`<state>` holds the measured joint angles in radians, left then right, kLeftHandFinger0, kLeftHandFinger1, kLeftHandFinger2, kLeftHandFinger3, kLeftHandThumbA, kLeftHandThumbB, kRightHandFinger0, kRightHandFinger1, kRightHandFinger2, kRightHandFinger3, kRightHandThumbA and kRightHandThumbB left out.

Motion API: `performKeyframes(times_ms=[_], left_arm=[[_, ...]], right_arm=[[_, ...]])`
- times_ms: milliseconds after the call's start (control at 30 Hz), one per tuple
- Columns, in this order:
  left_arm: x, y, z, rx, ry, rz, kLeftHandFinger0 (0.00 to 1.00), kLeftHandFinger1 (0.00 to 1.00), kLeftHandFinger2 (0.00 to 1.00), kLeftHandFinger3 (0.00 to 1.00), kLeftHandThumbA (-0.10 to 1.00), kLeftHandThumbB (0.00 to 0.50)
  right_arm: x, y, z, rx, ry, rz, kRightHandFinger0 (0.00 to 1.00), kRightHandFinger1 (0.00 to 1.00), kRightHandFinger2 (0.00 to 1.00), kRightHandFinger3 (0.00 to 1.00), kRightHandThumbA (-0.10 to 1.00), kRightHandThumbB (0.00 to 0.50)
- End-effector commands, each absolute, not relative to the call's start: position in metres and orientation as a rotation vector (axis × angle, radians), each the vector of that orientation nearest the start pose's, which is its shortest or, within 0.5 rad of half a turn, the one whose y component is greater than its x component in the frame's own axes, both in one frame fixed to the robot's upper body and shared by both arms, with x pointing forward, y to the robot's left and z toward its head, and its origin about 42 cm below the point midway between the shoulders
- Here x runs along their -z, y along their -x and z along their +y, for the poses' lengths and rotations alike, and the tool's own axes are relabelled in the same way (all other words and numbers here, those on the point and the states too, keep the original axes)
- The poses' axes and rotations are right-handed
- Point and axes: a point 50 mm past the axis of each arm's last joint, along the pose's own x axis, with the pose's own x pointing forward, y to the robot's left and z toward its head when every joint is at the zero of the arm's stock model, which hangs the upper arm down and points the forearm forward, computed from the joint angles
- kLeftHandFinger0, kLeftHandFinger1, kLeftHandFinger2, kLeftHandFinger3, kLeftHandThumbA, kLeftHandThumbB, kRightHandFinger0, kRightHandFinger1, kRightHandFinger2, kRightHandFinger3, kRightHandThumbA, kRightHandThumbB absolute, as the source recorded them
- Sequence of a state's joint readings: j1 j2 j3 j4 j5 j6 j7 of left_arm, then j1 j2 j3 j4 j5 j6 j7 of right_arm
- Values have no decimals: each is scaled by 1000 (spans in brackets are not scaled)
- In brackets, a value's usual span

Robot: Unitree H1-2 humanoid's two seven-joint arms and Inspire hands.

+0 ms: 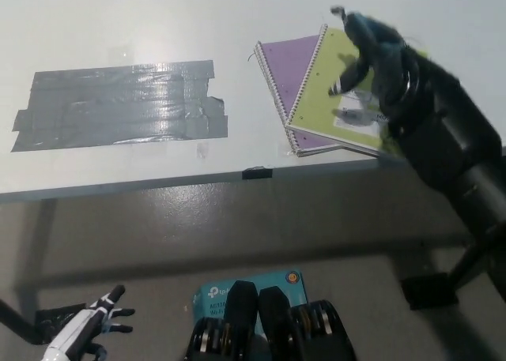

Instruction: The robot uses its right hand to align two notebooks stacked together until they are fully overlapped

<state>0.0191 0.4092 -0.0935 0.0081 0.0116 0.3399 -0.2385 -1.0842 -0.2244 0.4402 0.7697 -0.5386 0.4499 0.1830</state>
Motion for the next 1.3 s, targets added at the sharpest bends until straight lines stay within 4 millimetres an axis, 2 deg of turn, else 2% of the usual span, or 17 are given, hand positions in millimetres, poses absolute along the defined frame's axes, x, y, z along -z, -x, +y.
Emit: performKeyframes(times_ms=[0,67,333,400,467,533,567,633,733,800,900,933,1067,1100,1200,1233,1267], left_arm=[[-91,-270,325,289,-440,404,623,748,820,1000,1000,192],[-92,-270,324,299,-444,405,629,747,820,1000,1000,188],[-92,-274,317,313,-450,400,648,754,802,1000,1000,178],[-91,-275,316,321,-458,401,643,756,804,1000,1000,183],[-87,-274,311,331,-446,398,632,754,802,1000,1000,192],[-87,-274,311,342,-453,395,629,758,794,1000,1000,190],[-86,-275,309,344,-442,398,633,758,794,1000,1000,211],[-85,-273,308,347,-454,389,624,751,800,1000,1000,214],[-85,-273,308,353,-443,385,632,760,815,1000,1000,236],[-85,-273,308,351,-443,387,634,759,811,1000,1000,274],[-84,-274,308,353,-432,385,630,753,792,1000,1000,331],[-84,-274,308,346,-424,390,648,766,789,1000,1000,372],[-82,-275,308,349,-425,375,603,745,771,1000,1000,400],[-82,-275,307,349,-429,375,594,740,755,1000,1000,455],[-82,-276,304,357,-434,373,590,720,721,1000,1000,471],[-81,-276,304,356,-423,370,586,692,687,989,1000,480],[-82,-275,303,354,-423,370,585,685,682,988,1000,464]], right_arm=[[-316,-565,-171,-23,1121,110,1000,1000,1000,1000,1000,412],[-305,-566,-176,5,1054,128,1000,1000,1000,1000,1000,433],[-290,-563,-180,43,982,110,1000,1000,1000,1000,1000,432],[-282,-559,-169,45,958,101,1000,1000,1000,1000,1000,423],[-279,-557,-170,46,946,104,1000,1000,1000,1000,1000,420],[-277,-554,-162,34,951,104,1000,1000,1000,1000,1000,390],[-275,-553,-159,28,965,102,1000,1000,1000,1000,1000,381],[-268,-550,-153,-3,980,98,1000,1000,1000,1000,1000,363],[-260,-548,-150,-35,1004,85,1000,1000,1000,1000,1000,362],[-257,-547,-150,-45,1032,79,1000,1000,1000,1000,1000,367],[-245,-543,-158,-71,1106,114,1000,1000,1000,1000,1000,362],[-239,-540,-166,-73,1112,124,1000,1000,1000,1000,1000,359],[-230,-539,-180,-47,1170,151,1000,1000,1000,1000,1000,346],[-226,-538,-184,-45,1183,164,1000,1000,1000,1000,1000,355],[-222,-536,-189,-37,1207,181,1000,1000,1000,1000,1000,341],[-221,-535,-188,-41,1215,188,1000,1000,1000,1000,1000,321],[-220,-534,-186,-47,1211,192,1000,1000,1000,1000,1000,313]])
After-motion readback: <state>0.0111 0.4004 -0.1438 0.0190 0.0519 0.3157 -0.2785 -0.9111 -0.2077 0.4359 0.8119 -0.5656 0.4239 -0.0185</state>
